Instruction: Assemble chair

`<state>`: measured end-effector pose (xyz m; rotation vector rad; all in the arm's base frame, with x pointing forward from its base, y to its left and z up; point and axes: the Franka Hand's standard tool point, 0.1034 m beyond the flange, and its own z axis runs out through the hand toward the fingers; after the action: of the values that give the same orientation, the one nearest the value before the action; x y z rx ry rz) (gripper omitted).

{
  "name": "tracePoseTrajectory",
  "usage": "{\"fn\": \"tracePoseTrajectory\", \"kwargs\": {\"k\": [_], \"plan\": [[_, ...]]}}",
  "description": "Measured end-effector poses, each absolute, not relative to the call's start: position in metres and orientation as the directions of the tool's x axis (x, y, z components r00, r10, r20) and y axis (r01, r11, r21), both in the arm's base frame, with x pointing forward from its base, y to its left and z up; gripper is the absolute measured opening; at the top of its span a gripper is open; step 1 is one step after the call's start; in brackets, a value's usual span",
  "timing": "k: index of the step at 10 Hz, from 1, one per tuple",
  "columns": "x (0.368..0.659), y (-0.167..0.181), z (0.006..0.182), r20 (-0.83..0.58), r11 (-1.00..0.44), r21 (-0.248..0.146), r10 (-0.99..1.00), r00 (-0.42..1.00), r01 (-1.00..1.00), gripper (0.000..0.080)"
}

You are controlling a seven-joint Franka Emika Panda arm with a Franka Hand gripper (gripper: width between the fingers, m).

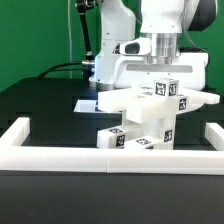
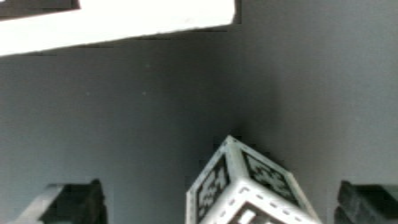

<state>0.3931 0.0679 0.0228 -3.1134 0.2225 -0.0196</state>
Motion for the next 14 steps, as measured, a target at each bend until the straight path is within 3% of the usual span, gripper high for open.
{"fn": "tracePoseTrajectory", "kwargs": {"k": [5, 10, 14], "plan": [[0.388, 0.064, 0.011, -0.011, -0.990, -0.008, -0.140, 0.990, -0.141, 0.0649], [0.388, 0.064, 0.010, -0.012, -0.990, -0.008, -0.141, 0.990, -0.141, 0.0649], [0.408, 0.068, 0.007, 0.000, -0.990, -0.011, -0.143, 0.990, -0.143, 0.0649]]}}
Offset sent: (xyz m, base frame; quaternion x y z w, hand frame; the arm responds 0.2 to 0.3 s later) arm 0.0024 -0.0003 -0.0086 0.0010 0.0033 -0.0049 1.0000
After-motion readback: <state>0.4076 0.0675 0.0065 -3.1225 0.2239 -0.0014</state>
